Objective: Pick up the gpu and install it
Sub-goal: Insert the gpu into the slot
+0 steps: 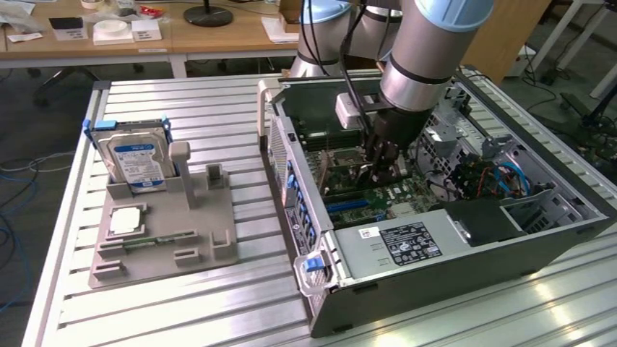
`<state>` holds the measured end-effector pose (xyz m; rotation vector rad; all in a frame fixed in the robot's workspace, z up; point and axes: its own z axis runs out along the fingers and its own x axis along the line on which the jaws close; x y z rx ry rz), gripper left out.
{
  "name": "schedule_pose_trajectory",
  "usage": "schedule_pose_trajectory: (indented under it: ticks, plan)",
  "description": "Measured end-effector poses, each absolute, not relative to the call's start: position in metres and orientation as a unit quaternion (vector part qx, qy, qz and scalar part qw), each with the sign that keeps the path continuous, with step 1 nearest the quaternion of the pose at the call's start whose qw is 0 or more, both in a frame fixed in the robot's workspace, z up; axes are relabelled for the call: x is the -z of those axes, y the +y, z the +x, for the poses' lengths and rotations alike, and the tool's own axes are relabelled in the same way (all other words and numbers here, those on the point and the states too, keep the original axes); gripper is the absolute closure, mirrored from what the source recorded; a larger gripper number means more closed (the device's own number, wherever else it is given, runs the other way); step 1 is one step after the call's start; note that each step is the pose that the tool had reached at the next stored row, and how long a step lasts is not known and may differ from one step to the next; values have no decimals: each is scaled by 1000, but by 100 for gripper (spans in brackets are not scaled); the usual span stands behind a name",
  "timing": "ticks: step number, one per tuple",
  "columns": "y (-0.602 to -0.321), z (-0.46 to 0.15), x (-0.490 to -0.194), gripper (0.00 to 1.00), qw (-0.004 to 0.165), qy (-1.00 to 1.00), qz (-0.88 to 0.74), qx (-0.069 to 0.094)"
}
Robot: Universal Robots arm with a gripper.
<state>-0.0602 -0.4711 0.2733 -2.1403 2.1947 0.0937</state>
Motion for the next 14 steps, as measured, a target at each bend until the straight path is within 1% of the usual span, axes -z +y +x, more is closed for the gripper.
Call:
schedule_pose_trajectory:
  ticks: [14]
  plan:
    - [-471,-63,-272,72,37,715,-697,-31]
